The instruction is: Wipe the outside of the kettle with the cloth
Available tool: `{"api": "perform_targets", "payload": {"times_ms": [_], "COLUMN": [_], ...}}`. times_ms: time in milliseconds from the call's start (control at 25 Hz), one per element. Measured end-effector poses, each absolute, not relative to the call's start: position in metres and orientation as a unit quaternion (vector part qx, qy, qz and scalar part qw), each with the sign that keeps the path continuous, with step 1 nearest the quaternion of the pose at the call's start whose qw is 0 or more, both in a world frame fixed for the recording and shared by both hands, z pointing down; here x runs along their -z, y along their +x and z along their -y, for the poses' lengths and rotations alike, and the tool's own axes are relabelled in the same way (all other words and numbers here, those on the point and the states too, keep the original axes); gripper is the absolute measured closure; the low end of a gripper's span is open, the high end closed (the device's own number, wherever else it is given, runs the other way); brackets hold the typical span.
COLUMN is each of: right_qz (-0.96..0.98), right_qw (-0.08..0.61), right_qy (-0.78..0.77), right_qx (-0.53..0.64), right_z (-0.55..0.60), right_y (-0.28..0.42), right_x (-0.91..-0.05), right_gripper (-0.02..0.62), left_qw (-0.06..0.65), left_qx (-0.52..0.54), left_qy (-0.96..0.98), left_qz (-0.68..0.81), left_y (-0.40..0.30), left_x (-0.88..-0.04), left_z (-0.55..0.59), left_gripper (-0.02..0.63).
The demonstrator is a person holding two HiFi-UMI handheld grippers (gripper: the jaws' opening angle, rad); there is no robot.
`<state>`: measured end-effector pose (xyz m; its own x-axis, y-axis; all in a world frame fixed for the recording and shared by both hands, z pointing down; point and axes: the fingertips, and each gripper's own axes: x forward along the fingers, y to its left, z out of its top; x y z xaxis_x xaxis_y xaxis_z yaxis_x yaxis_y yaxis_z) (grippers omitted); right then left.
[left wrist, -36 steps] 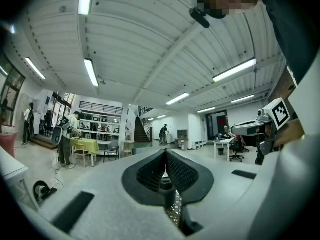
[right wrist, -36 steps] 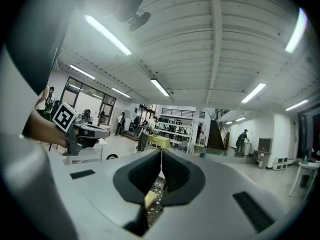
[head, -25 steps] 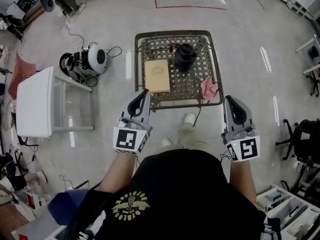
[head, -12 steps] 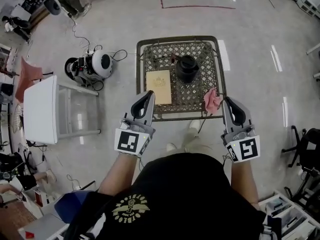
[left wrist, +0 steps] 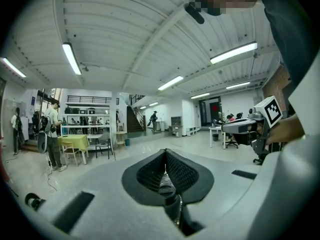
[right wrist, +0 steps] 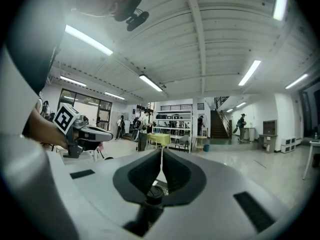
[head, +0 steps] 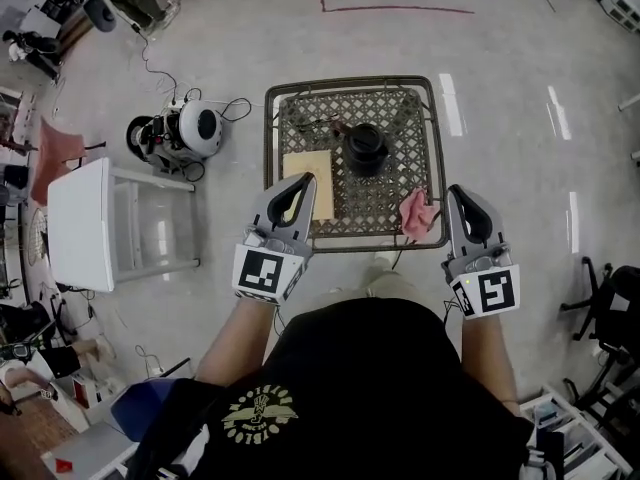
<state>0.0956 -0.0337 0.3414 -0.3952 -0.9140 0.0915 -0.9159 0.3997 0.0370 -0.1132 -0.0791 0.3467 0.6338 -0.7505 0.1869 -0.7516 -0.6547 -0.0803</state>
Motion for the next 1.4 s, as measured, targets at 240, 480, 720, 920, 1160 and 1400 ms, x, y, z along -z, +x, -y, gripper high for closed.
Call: {"api": "perform_targets", "payload": {"times_ms": [240,480,720,920,1160,1400], "right_qz": [0.839,0.849,0.861,0.864,0.878,0.871], "right_qw": [0.052,0.065,0.075,0.095,0.088,0.075], "right_qy": [0.542,0.524,0.5,0.489,0.448,0.434], "right_qx": [-0.015,-0.031,-0.048,-0.076,-0.145,-0.217], "right_z": [0.065,0.092,0.102,0.106,0.111,0.11], "right_y": [0.122,0.148,0.162,0.164,0.146,0.132], "right_x": [-0.347,-0.367,-0.402,-0.44,-0.477,-0.5], "right_gripper": [0.581,0.581,0.583,0.581,0.581,0.474], "left_qw": [0.0,0.0,0.014,0.025,0.048,0.063], "left_qx": [-0.109,-0.125,-0.149,-0.159,-0.159,-0.174], "left_qy": [0.899,0.895,0.9,0.899,0.893,0.898], "left_qz": [0.423,0.428,0.409,0.407,0.419,0.399], "left_y": [-0.09,-0.059,-0.029,-0.028,-0.034,-0.024], "left_x": [-0.35,-0.359,-0.375,-0.4,-0.432,-0.473], "left_z": [0.109,0.145,0.157,0.163,0.174,0.189], "left_gripper": [0.597,0.597,0.597,0.597,0.597,0.597]}}
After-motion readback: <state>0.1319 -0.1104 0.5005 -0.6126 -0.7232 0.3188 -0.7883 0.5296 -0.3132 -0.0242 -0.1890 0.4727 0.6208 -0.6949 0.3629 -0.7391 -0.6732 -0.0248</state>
